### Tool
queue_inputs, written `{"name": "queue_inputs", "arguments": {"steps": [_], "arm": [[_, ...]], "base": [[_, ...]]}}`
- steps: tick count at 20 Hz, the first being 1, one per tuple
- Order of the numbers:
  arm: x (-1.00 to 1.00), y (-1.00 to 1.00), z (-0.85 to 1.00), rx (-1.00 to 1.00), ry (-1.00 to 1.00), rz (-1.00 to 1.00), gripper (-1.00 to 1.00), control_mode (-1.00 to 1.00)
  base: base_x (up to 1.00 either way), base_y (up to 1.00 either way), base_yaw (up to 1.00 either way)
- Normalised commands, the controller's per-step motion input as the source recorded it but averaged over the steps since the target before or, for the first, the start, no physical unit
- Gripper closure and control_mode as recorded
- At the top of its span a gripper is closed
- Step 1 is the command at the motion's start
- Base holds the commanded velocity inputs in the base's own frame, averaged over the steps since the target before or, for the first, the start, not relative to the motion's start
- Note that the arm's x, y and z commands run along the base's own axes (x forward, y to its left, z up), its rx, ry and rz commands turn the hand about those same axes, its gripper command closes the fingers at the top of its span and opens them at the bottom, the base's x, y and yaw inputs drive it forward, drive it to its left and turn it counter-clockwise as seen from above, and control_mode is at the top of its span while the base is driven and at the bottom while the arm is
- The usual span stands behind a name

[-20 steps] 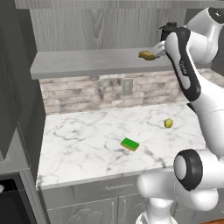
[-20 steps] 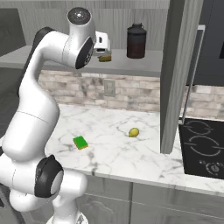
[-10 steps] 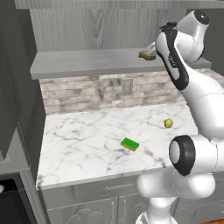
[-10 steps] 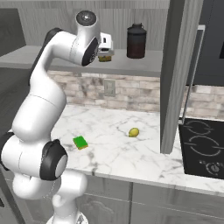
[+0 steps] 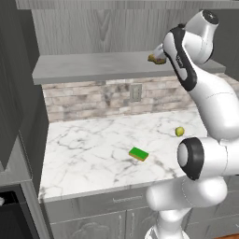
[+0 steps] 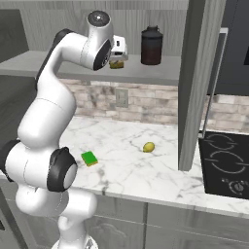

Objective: Pick the sponge and sponge from the cabinet and place them on the counter.

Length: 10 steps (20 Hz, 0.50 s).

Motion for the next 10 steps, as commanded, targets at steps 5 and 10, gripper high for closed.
{"name": "queue_inputs", "arguments": {"steps": [5, 10], "arm": [[0.17, -0.03, -0.02, 0.00, 0.00, 0.00, -1.00, -1.00], [0.28, -0.04, -0.12, -0.02, 0.00, 0.00, -1.00, -1.00]], "base": [[0.00, 0.00, 0.00], [0.00, 0.00, 0.00]]}}
